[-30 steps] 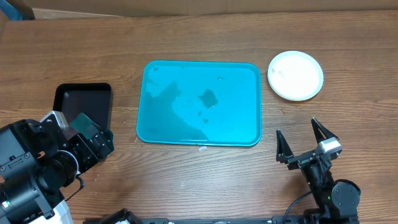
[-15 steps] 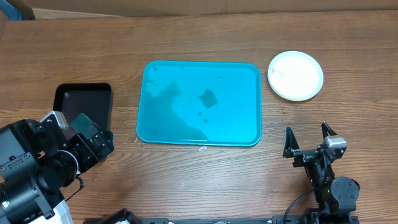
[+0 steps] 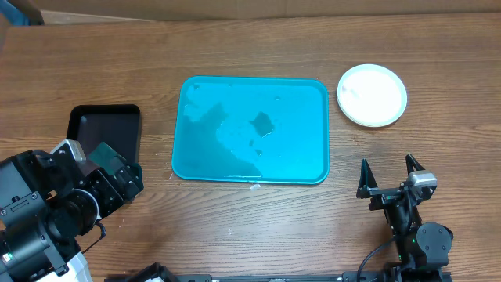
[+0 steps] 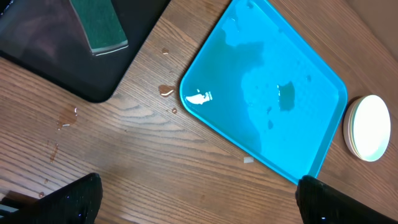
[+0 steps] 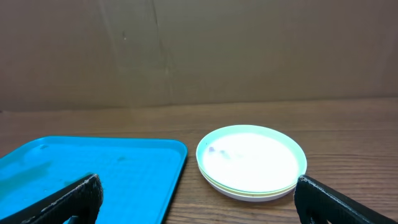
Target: Clean dirty plates on tray and stack at the side
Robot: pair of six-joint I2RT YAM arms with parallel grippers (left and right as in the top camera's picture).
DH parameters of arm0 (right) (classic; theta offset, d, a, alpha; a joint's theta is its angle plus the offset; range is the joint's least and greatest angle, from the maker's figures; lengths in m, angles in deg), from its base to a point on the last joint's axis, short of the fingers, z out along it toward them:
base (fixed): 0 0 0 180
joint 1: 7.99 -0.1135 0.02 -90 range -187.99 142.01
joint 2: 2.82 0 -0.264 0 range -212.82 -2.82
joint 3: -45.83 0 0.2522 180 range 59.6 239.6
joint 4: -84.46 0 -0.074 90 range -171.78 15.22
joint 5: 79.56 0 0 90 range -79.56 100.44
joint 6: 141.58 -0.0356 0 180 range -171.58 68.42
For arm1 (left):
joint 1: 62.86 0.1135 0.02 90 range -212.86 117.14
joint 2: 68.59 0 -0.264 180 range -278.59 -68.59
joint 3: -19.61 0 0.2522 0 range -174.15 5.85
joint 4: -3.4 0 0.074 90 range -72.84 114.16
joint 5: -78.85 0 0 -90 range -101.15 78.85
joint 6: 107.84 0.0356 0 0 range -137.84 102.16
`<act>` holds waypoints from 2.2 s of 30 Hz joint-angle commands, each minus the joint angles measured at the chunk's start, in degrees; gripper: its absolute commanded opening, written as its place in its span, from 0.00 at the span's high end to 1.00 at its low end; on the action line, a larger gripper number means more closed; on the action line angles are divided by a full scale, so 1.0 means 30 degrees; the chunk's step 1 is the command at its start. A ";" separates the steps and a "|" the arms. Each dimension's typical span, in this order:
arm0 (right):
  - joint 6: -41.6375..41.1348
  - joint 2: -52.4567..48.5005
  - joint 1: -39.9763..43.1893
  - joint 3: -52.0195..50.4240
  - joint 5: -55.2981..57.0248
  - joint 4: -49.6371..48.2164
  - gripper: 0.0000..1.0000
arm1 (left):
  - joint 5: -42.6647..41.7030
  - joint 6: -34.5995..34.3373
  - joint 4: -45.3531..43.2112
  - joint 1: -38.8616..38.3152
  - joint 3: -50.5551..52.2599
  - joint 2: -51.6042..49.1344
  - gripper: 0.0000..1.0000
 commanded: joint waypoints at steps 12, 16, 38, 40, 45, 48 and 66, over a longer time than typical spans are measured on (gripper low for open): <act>0.0015 0.0211 0.0066 -0.0197 0.0306 -0.0051 0.00 | -0.0197 0.0291 -0.0066 -0.0058 -0.0007 0.0044 0.00; 0.0015 0.0211 0.0066 -0.0197 0.0306 -0.0051 0.00 | -0.0160 0.0306 -0.0051 -0.0058 -0.0007 0.0044 0.00; 0.0015 0.0211 0.0066 -0.0197 0.0306 -0.0051 0.00 | 0.1392 0.4095 -0.2696 -0.7679 0.1617 0.2499 0.00; 0.0007 0.0211 0.0066 -0.0197 0.0306 -0.0051 0.00 | 0.1421 0.4080 -0.3672 -0.8393 0.2565 0.3271 0.00; 0.0015 0.0211 0.0066 -0.0197 0.0306 -0.0051 0.00 | 0.1282 0.4000 -0.6579 -0.9180 0.5727 0.5377 0.00; 0.0015 0.0211 0.0066 -0.0197 0.0306 -0.0051 0.00 | 0.1122 0.4000 -0.8961 -0.9180 0.8167 0.6732 0.00; 0.0015 0.0211 0.0066 -0.0197 0.0306 -0.0051 0.00 | 0.0882 0.3978 -2.4655 -0.9377 2.1150 1.5460 0.00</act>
